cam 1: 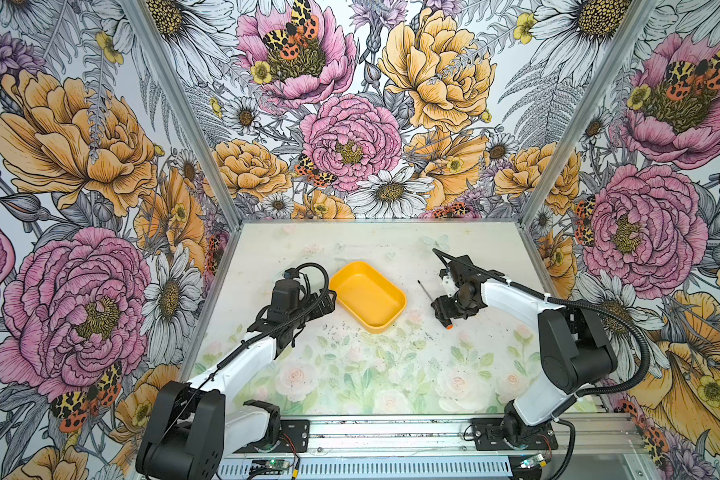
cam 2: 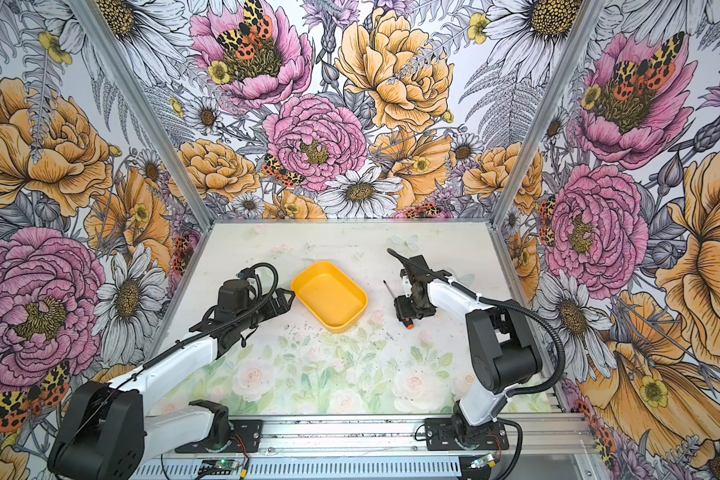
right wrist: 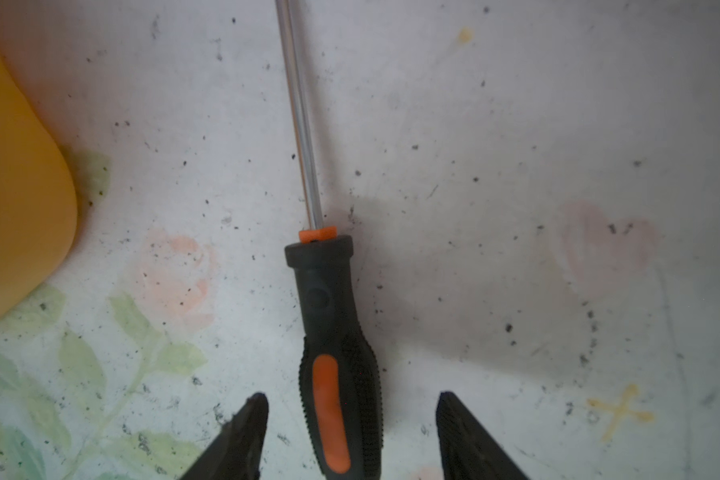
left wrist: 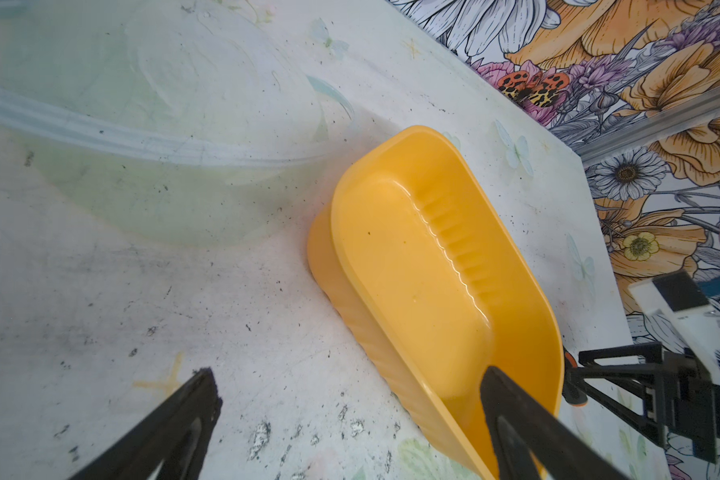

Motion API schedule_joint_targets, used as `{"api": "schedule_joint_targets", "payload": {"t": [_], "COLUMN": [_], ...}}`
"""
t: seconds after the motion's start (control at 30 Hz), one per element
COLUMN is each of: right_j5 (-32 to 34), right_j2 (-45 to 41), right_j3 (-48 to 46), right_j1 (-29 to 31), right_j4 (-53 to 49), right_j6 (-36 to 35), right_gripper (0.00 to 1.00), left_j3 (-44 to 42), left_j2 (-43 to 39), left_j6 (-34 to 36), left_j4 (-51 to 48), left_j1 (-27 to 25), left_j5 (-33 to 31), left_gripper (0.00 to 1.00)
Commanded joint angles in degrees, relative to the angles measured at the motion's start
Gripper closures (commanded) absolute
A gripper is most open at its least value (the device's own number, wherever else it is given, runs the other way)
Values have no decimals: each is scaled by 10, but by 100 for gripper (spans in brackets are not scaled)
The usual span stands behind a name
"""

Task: Put the screwdriver in the bin
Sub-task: 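Lower the right gripper and close it on the screwdriver handle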

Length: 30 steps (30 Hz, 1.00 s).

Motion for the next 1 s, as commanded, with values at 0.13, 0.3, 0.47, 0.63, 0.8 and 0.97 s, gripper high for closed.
{"api": "schedule_joint_targets", "payload": {"t": [0.13, 0.3, 0.47, 0.63, 0.8, 0.97], "right_j5": [19, 28, 39, 38, 31, 21], "right_j2": [16, 31, 41, 48, 54, 58], "right_j3": [20, 22, 23, 26, 24, 24], "right_j1": [9, 11, 12, 12, 12, 12], "right_j4": [0, 0, 0, -1, -1, 0], "right_j6": [-2, -2, -2, -3, -10, -13], "right_gripper": [40, 46, 48, 53, 63, 79], "left_j3": [15, 15, 15, 18, 16, 17], "left_j2": [5, 5, 4, 5, 8, 7], "left_j6": [-4, -4, -5, -4, -3, -3], "left_j4": [-4, -3, -4, -6, -7, -11], "left_j1": [-7, -7, -7, -7, -7, -7], "left_j5": [15, 20, 23, 22, 23, 22], "left_gripper": [1, 1, 1, 1, 1, 1]}}
